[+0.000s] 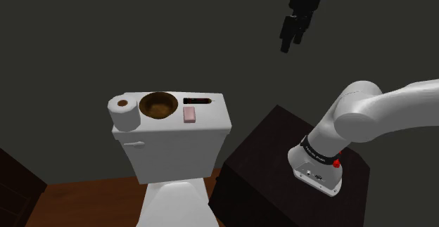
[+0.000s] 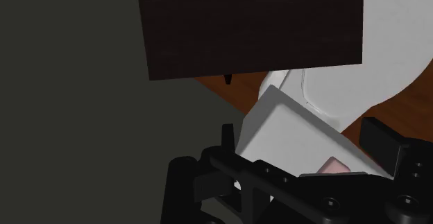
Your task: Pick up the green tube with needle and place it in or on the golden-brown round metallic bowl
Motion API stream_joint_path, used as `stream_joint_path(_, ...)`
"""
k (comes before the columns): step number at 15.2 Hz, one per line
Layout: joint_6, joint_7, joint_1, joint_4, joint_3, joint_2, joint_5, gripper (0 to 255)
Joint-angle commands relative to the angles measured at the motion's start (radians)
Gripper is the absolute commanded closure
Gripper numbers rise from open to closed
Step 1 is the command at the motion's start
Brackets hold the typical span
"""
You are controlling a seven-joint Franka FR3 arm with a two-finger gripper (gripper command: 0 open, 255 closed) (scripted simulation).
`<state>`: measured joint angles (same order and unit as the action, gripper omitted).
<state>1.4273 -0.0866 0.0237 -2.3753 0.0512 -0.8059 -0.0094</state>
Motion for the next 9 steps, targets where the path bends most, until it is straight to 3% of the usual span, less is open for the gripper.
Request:
stream_joint_path(1,0.000,0.000,0.000,0.000,0.000,0.000,0.000,0)
stream_joint_path(9,0.313,0.176,0.039,-0.134,-0.051,0.149,-0.058,0)
